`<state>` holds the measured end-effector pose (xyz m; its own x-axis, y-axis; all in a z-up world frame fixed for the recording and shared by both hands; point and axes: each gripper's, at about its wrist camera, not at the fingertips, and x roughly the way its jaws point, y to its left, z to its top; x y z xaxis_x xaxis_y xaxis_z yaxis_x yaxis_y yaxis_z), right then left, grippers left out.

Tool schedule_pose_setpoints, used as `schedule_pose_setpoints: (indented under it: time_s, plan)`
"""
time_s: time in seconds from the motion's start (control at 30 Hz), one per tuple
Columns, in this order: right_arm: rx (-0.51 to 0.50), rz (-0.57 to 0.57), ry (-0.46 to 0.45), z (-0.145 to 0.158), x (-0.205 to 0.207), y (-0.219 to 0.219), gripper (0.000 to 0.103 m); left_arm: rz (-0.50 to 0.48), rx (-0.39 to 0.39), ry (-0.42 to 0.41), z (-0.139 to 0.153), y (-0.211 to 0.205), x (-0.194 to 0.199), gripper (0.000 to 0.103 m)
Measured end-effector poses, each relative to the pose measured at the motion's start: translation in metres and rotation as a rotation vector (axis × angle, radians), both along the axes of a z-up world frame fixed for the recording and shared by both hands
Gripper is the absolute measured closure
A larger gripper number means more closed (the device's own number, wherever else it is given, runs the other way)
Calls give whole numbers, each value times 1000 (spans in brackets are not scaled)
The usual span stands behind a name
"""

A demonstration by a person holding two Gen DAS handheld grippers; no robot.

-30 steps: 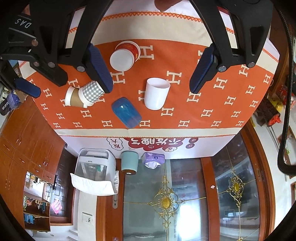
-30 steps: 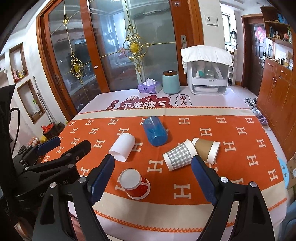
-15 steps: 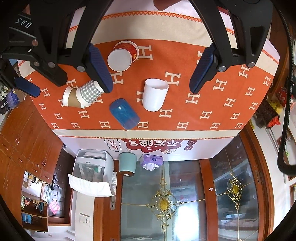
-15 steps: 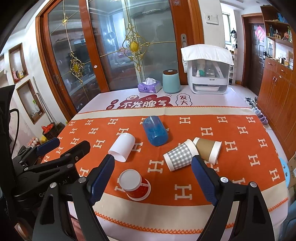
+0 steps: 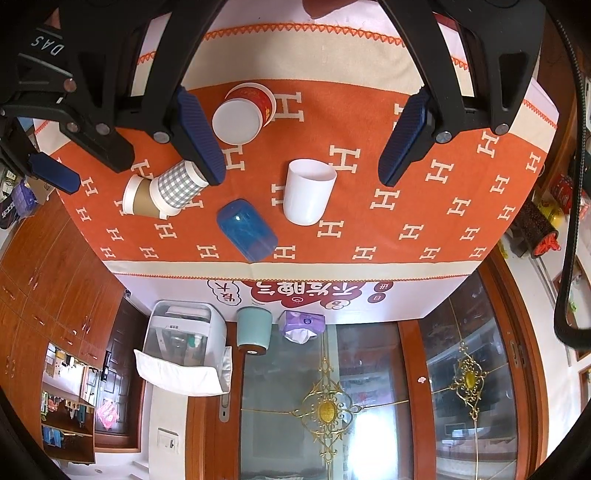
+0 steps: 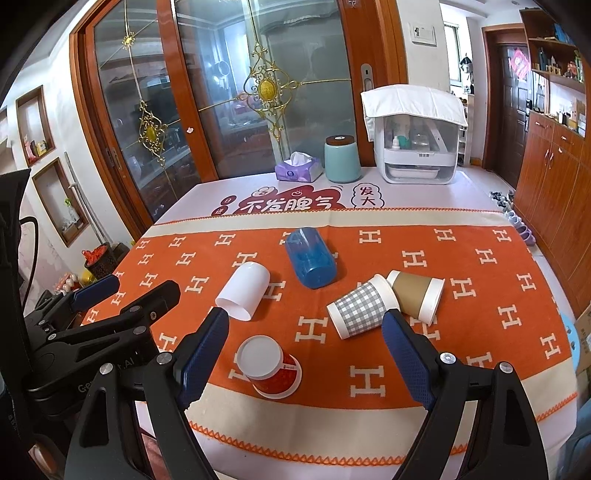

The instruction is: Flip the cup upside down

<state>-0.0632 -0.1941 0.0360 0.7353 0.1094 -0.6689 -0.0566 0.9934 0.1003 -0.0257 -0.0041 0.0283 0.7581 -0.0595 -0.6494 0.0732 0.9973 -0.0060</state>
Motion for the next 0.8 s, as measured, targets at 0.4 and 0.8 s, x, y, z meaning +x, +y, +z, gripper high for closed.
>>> schedule_pose_setpoints:
  time_s: [0.4, 0.8]
  plan:
    - [2, -1, 2, -3, 1, 0, 17, 0, 1, 1, -3, 0, -1, 20]
    - [1, -1, 2, -2, 1, 0, 17, 1, 1, 2, -2, 0, 0, 20]
